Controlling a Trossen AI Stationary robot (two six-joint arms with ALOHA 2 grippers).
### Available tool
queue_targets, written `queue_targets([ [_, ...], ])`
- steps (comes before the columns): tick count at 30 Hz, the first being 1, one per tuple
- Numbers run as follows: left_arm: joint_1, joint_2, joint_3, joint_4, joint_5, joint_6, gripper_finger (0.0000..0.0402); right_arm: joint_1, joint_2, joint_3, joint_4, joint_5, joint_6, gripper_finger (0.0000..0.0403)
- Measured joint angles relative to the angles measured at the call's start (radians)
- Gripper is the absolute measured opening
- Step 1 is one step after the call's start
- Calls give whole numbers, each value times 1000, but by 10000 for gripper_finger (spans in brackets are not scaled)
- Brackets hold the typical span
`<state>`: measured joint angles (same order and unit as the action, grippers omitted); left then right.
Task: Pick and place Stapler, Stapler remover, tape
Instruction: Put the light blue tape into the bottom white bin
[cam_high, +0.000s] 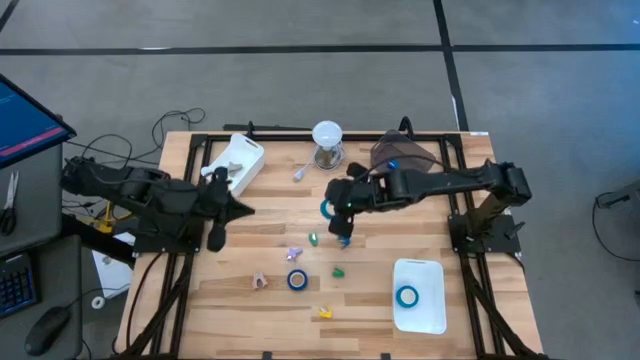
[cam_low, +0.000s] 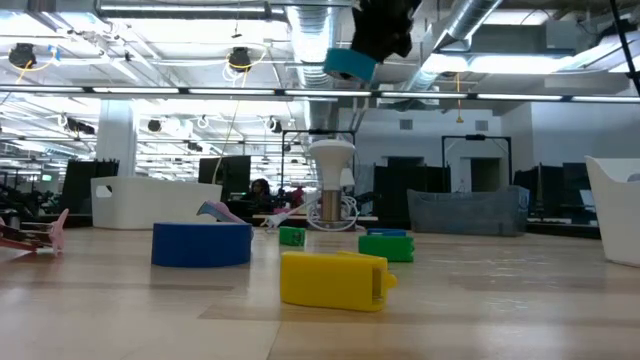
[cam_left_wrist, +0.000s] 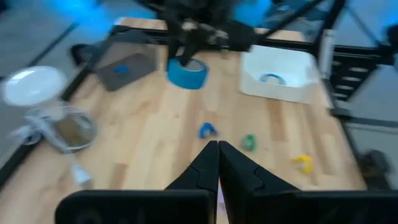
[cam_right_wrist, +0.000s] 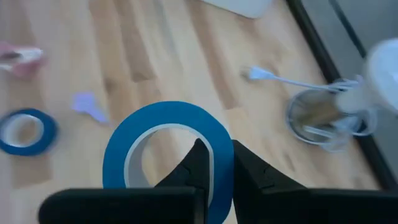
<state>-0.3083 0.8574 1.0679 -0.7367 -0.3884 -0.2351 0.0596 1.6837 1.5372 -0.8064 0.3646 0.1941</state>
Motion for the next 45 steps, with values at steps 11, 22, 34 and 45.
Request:
queue_targets([
  [11,387,45,0,208,342,204,3,-187,-77,-62,-19,-62,-177,26],
  [22,662,169,0,336,567,238,3,-417,-229,-166,2,-177,-343,26],
  [34,744,184,0,416,582,257,3,-730,-282,-427,154,-360,-365,26],
  [45,744,184,0,425,581,257,3,-858,-189,-455,212,-341,-247,26],
])
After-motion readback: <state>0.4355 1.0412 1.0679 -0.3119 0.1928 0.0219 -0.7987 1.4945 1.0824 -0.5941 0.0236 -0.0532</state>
